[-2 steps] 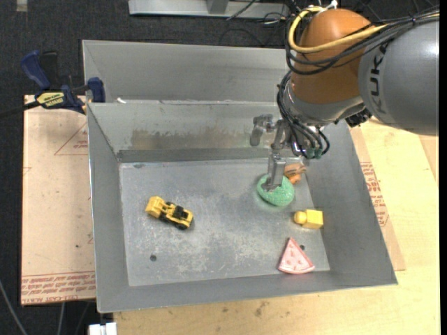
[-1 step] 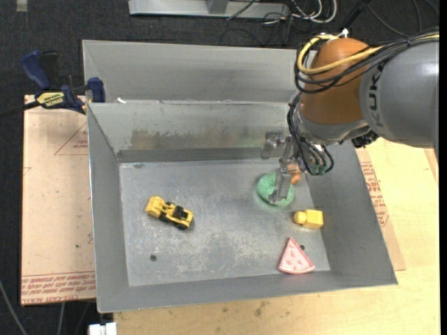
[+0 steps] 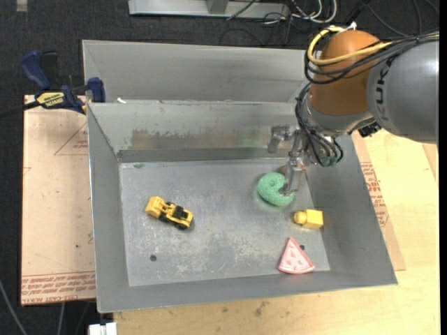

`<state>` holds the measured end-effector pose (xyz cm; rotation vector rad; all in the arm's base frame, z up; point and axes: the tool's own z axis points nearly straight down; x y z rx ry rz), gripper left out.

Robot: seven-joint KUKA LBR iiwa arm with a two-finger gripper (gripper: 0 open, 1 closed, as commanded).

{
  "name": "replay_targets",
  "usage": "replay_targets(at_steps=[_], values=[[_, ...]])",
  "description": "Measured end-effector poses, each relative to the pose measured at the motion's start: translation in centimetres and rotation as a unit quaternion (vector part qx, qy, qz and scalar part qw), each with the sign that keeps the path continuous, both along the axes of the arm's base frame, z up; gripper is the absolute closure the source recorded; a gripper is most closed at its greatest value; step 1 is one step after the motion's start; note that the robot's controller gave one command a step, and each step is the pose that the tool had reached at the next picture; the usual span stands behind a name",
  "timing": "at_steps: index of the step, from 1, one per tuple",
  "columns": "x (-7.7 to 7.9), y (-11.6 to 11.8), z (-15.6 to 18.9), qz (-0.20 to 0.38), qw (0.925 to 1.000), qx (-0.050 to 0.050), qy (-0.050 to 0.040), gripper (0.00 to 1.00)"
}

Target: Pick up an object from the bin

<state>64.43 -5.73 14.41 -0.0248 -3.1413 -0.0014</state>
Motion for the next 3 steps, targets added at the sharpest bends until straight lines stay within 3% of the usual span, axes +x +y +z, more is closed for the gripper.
replay_targets(at_steps=[1, 2, 3], values=[[-0.6, -2.6, -1.2, -0.071, 0.9975, 0.0, -0.0019, 0.0], [-0.8, -2.8, -5.2, -0.01, 0.9999, 0.0, -0.0017, 0.0], [-0.4, -3.7, -7.3, -0.041, 0.9992, 0.0, -0.0015, 1.0]])
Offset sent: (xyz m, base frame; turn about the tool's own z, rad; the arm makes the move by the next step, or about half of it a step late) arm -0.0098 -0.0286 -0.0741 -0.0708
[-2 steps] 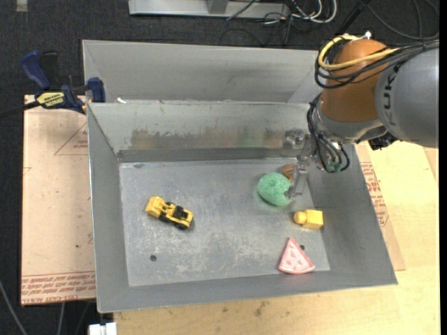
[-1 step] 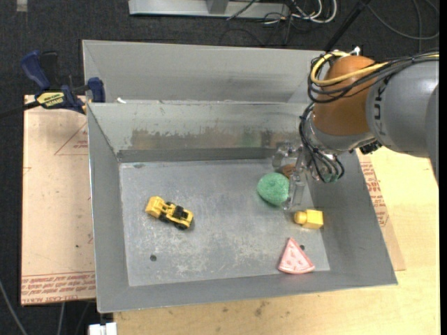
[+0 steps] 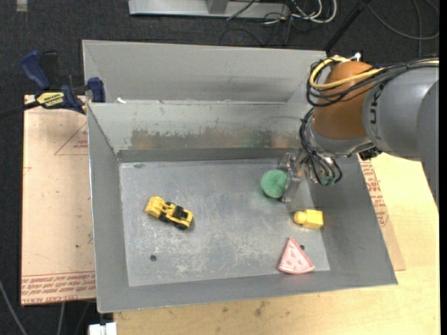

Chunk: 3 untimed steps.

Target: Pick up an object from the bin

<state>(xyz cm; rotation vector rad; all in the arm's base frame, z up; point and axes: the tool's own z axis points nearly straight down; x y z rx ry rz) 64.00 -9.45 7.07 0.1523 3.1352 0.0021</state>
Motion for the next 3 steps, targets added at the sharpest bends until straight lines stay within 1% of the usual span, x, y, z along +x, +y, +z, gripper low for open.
replay_targets(at_steps=[2, 3], values=[[-0.04, 0.02, 0.19, 0.0, 1.0, 0.0, 0.0005, 1.0], [-0.05, 0.02, 0.8, 0.0, 1.0, 0.0, 0.0006, 1.0]])
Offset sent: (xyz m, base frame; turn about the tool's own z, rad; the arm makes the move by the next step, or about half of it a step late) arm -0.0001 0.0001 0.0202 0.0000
